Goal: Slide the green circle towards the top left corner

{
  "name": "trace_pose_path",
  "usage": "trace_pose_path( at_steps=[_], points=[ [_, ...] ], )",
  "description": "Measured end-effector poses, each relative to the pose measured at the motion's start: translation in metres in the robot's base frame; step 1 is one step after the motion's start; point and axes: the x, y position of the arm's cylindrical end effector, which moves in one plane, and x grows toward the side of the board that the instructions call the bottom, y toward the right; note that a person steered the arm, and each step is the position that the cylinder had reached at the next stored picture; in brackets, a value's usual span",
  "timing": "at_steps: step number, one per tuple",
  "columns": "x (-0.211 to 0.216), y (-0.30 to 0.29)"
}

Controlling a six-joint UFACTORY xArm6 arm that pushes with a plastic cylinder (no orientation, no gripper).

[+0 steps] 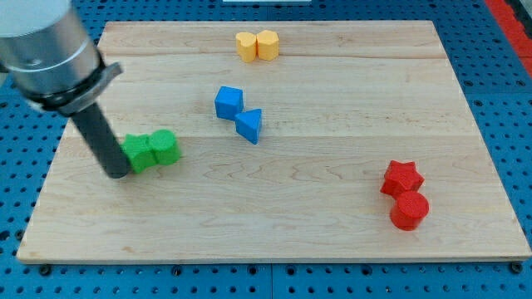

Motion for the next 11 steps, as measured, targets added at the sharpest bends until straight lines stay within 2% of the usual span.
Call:
trace_pose_path(
  at_steps=[3,4,5,7,8,9,10,11],
  points=[
    [-0.015,0.076],
    [-0.036,0.094],
    [-0.104,0.056],
    [-0.196,0.070],
    [-0.204,0.019],
    [-0.225,0.004],
    [-0.242,-0.051],
    [-0.276,-0.054]
  ],
)
